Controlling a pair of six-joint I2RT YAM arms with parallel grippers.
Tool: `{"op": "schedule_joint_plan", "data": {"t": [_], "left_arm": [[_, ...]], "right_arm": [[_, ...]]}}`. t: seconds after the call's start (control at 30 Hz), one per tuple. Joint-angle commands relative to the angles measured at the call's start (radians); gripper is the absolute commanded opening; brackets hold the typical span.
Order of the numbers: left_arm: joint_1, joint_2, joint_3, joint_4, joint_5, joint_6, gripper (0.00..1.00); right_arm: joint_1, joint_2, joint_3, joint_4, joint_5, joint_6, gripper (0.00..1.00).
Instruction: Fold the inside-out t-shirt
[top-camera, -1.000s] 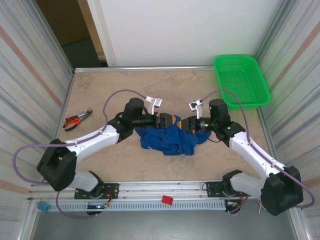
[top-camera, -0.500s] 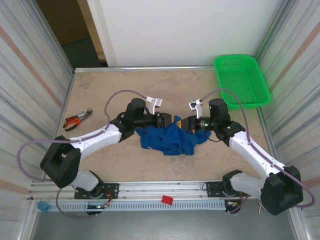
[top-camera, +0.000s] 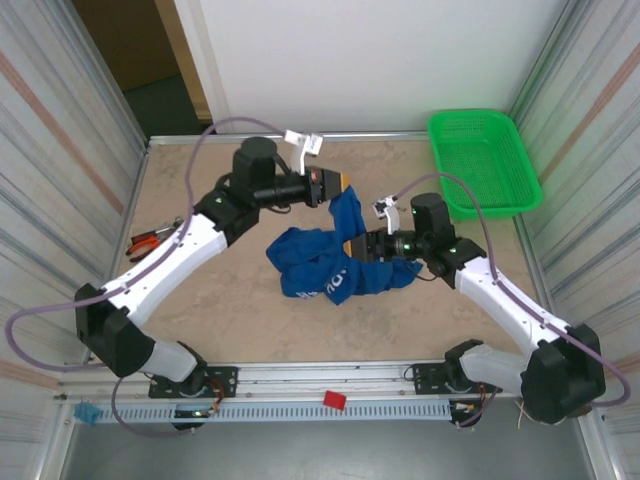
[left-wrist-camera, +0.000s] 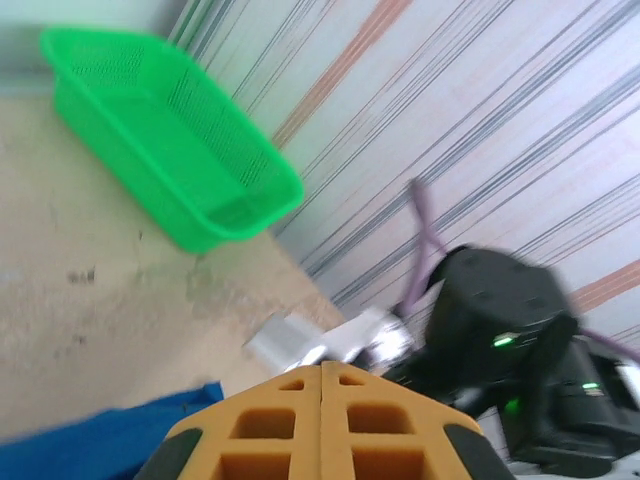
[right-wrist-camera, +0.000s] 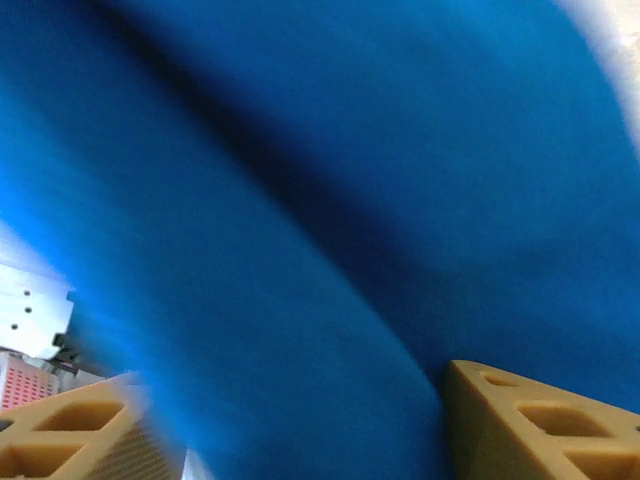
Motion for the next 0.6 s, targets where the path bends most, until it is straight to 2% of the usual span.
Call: {"op": "schedule_joint_plan", "data": {"t": [0.0,0.07,0.1,0.2,0.27,0.33,0.47,0.57], "left_arm": [[0.042,-0.032,0.112,-0.154,0.01,0.099,0.0],[0.083,-0.026,0.166,-0.18,0.001,0.114,0.0],[0.103,-0.025,0.189,-0.189,-0.01,0.114,0.0],[0.117,-0.035,0.232,-0.213,-0.052,0.132,0.0],[0.111,-0.052,0.211,-0.219,-0.08,0.126,0.0],[0.088,-0.079,0.138,-0.203,-0.123,0.112,0.0],[-0.03,-0.149,-0.122,-0.083,-0.229,0.073,0.0],[-0.178,-0.17,-0.337,0.067,-0.323,0.022,0.0]], "right_arm": [[0.037,0.089,0.098,0.029,0.048,-0.017,0.59],[0.037,0.153,0.181,0.019,0.093,-0.024,0.57],[0.033,0.184,0.228,-0.001,0.154,-0.02,0.57],[-0.01,0.236,0.335,-0.055,0.258,0.014,0.62],[-0.045,0.221,0.353,-0.088,0.322,0.039,0.65],[-0.076,0.182,0.329,-0.116,0.325,0.06,0.65],[-0.091,0.041,0.189,-0.203,0.453,0.094,0.65],[-0.12,-0.049,0.065,-0.238,0.496,0.148,0.65]]}}
